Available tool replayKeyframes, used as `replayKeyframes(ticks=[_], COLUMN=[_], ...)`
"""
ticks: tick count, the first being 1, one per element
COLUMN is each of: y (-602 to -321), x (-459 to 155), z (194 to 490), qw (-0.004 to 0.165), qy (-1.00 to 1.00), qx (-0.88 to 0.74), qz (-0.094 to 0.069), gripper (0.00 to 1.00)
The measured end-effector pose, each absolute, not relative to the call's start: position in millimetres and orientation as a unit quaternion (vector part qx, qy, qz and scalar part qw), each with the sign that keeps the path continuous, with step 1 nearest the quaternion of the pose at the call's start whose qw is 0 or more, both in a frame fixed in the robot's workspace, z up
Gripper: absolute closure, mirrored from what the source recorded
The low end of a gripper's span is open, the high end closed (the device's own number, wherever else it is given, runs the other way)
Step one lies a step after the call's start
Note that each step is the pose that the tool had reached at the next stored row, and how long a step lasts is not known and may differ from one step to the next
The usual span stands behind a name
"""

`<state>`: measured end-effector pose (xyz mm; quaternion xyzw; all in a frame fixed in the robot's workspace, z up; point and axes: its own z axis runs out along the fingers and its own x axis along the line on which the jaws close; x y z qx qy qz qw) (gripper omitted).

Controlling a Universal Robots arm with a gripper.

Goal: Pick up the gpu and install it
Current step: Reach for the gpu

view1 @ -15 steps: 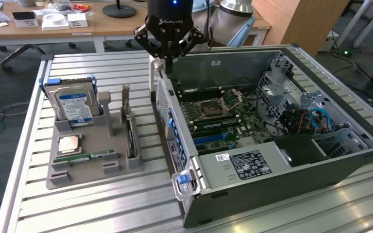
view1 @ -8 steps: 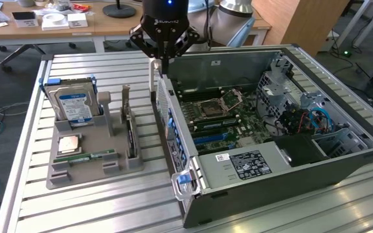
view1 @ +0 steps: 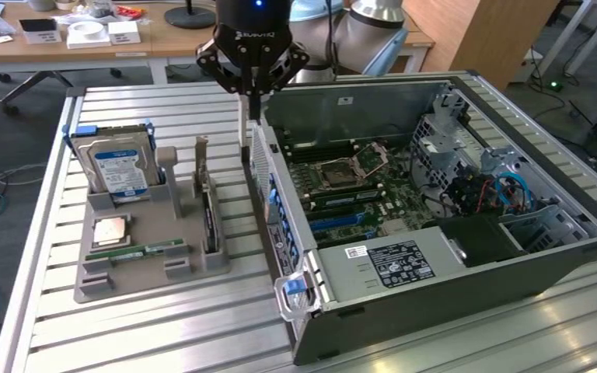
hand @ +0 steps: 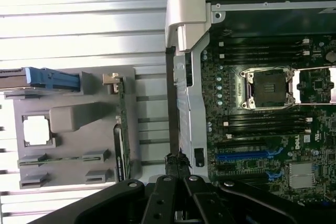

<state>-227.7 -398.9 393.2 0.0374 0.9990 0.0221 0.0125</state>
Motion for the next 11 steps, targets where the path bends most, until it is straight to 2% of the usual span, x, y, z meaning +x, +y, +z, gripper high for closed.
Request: replayKeyframes(ticks=[11], y=[-398.9], x=[-245.2], z=[393.1], qw=[0.012], qy=[0.999], qx=[0.037], qz=[0.022], gripper=[0.89])
